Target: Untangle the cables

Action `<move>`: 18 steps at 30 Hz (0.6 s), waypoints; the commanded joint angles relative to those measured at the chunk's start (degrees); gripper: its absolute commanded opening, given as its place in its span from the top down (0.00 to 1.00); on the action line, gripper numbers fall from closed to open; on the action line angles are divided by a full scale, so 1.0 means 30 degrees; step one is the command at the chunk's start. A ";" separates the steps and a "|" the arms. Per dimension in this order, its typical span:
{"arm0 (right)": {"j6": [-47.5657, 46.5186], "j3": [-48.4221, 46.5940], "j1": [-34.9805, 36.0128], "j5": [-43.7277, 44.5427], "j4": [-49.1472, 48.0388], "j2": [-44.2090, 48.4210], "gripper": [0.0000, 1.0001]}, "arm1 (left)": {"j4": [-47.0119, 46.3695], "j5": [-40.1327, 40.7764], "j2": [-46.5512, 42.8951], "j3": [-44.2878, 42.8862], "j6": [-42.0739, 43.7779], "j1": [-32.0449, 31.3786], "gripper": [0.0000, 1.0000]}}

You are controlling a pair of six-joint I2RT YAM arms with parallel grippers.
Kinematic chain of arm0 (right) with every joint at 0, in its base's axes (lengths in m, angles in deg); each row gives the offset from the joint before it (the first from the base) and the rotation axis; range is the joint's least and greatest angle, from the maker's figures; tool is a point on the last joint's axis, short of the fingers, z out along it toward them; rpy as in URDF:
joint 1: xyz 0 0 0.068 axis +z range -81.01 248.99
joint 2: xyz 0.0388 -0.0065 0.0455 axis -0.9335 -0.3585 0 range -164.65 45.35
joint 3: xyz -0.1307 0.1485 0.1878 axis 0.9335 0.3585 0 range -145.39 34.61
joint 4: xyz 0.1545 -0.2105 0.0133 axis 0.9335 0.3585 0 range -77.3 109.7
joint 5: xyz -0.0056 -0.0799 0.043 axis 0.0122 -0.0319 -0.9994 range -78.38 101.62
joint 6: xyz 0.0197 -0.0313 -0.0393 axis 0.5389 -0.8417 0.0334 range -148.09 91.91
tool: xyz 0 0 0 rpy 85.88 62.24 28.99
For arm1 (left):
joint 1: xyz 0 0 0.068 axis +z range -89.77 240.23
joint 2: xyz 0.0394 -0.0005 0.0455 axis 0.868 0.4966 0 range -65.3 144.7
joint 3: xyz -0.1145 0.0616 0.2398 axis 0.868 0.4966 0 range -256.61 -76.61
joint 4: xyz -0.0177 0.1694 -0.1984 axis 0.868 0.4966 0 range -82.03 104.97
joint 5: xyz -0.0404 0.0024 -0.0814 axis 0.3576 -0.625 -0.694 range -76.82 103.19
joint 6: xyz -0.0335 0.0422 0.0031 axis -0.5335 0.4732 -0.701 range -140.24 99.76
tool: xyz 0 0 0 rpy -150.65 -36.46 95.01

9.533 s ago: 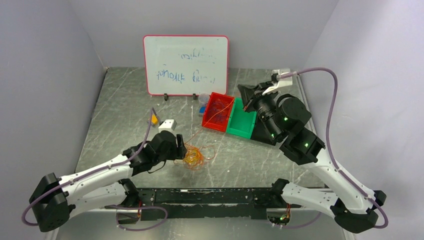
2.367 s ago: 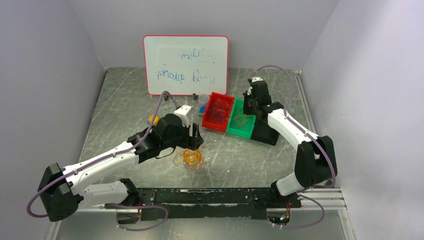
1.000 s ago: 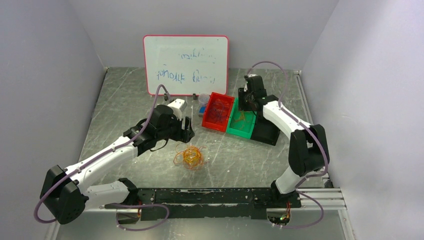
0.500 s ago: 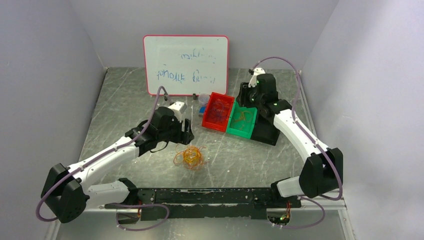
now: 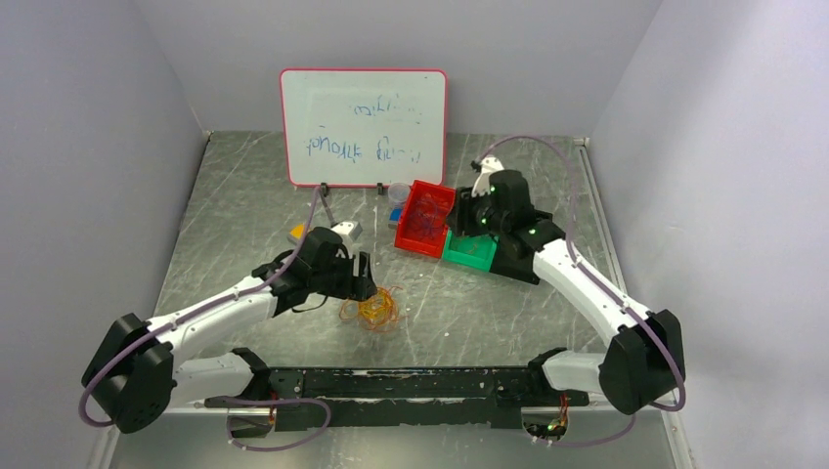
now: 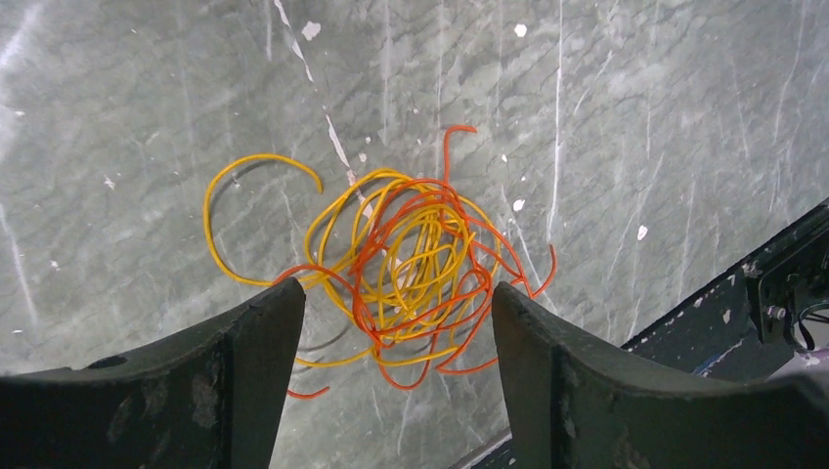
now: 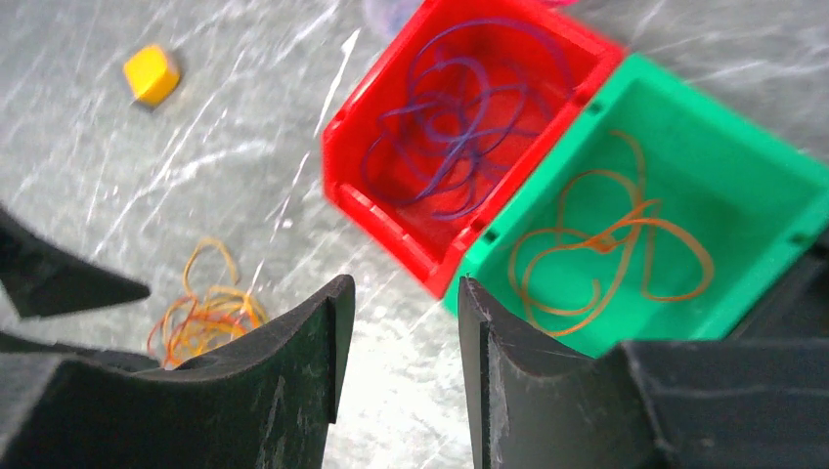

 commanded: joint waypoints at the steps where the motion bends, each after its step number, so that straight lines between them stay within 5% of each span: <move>1: -0.0522 0.1363 0.1401 0.0252 -0.1179 0.0937 0.53 | -0.1979 -0.1556 0.0862 0.0475 0.0448 0.0088 0.25; 11: -0.0698 0.3033 0.2420 -0.0079 -0.2576 0.1779 0.53 | -0.2739 -0.2520 0.3847 0.0064 0.2250 -0.0261 0.28; 18: -0.0719 0.3727 0.2419 -0.0439 -0.3112 0.1971 0.53 | -0.2714 -0.2313 0.5066 -0.0366 0.2045 -0.0591 0.61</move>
